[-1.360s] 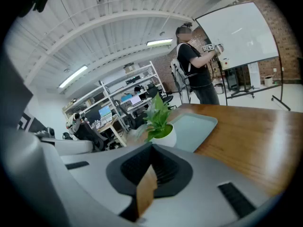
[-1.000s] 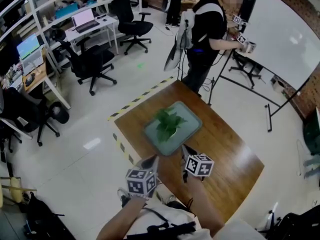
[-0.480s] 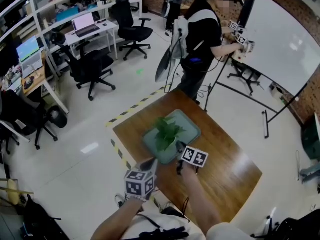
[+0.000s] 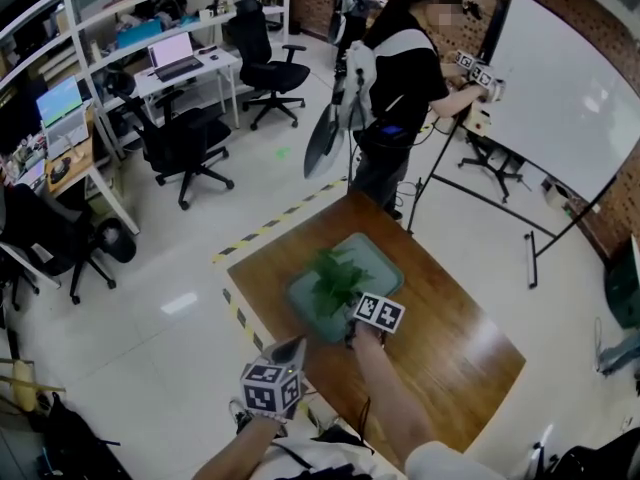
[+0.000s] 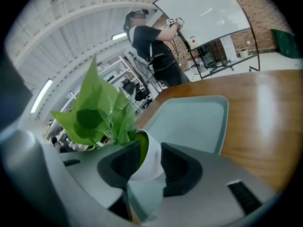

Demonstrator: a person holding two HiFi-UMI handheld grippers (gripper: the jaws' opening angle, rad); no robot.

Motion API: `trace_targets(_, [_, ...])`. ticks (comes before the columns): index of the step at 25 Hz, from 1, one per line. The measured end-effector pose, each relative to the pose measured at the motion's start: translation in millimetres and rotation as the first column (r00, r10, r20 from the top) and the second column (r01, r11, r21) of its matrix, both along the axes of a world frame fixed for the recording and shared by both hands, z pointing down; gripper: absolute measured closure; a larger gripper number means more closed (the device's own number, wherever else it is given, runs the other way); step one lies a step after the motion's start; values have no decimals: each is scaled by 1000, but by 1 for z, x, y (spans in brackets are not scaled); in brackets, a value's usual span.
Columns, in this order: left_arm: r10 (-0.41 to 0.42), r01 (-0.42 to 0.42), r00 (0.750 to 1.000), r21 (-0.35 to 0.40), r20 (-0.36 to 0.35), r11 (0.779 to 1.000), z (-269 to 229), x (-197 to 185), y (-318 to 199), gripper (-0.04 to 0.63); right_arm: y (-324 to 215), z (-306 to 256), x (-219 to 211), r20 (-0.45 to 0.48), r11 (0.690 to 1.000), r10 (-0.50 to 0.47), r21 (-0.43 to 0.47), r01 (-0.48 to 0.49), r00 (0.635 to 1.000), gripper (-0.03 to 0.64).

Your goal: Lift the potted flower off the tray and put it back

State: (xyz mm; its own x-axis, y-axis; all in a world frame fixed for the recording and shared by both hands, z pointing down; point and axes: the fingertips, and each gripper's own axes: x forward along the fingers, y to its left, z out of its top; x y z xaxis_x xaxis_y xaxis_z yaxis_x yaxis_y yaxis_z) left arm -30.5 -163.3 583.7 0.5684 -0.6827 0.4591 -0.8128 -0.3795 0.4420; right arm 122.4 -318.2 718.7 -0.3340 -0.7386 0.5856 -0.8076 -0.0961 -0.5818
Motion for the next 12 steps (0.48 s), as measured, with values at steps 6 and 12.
trace_targets(6, [-26, 26, 1000, -14, 0, 1000, 4, -7, 5, 600, -4, -1, 1, 11, 1000, 6, 6, -6, 1000, 520])
trace_targets(12, [-21, 21, 1000, -13, -6, 1000, 5, -5, 7, 600, 0, -6, 5, 13, 1000, 24, 9, -24, 1000, 542])
